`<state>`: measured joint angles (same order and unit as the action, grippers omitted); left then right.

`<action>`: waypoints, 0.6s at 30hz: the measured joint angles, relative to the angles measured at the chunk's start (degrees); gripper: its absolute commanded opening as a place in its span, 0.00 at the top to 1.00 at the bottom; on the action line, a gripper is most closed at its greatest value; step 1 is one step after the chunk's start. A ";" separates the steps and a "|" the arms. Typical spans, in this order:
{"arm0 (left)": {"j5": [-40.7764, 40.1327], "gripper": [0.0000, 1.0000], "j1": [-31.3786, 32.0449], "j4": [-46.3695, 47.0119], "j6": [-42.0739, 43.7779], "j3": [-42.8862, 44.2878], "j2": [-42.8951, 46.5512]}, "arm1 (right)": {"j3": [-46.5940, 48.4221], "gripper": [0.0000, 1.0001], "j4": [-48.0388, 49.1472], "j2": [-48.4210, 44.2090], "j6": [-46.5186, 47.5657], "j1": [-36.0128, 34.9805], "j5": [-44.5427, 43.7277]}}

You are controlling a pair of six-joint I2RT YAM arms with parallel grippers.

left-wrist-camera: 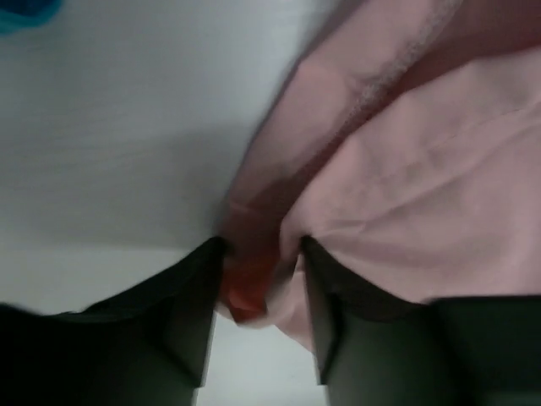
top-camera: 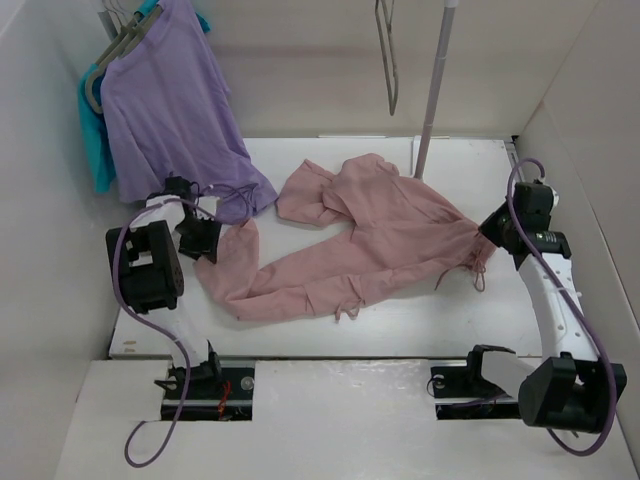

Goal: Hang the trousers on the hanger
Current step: Flatten out the trousers at the center of the board.

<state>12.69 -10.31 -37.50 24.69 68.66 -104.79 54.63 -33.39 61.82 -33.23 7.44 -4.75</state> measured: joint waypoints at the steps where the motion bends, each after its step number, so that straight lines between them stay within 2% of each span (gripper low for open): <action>1: -0.68 0.73 -0.22 0.44 -0.61 -0.09 0.02 | -0.09 1.00 0.20 0.39 0.00 0.00 -0.02; 2: -1.01 0.81 -0.85 1.29 -0.68 -0.57 0.24 | -0.13 1.00 0.39 0.74 0.00 0.00 -0.02; 3: -1.16 1.00 -1.68 1.81 -0.81 -0.76 0.33 | -0.13 1.00 0.61 1.05 0.00 0.07 0.00; 10: -4.39 1.00 -9.16 0.35 1.22 -0.17 1.07 | 2.25 1.00 0.79 4.17 0.00 0.72 0.07; 15: -14.45 1.00 -13.94 -6.60 6.58 8.13 5.68 | 8.79 1.00 -0.35 4.02 0.00 2.03 0.07; 18: -20.61 1.00 -15.80 -7.32 10.54 13.09 12.48 | 9.88 1.00 -0.90 0.17 -0.11 3.26 -0.02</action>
<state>-7.92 -26.11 -44.82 35.22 81.76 -92.31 64.51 -34.28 62.00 -33.34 10.70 -4.78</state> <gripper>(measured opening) 0.007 0.013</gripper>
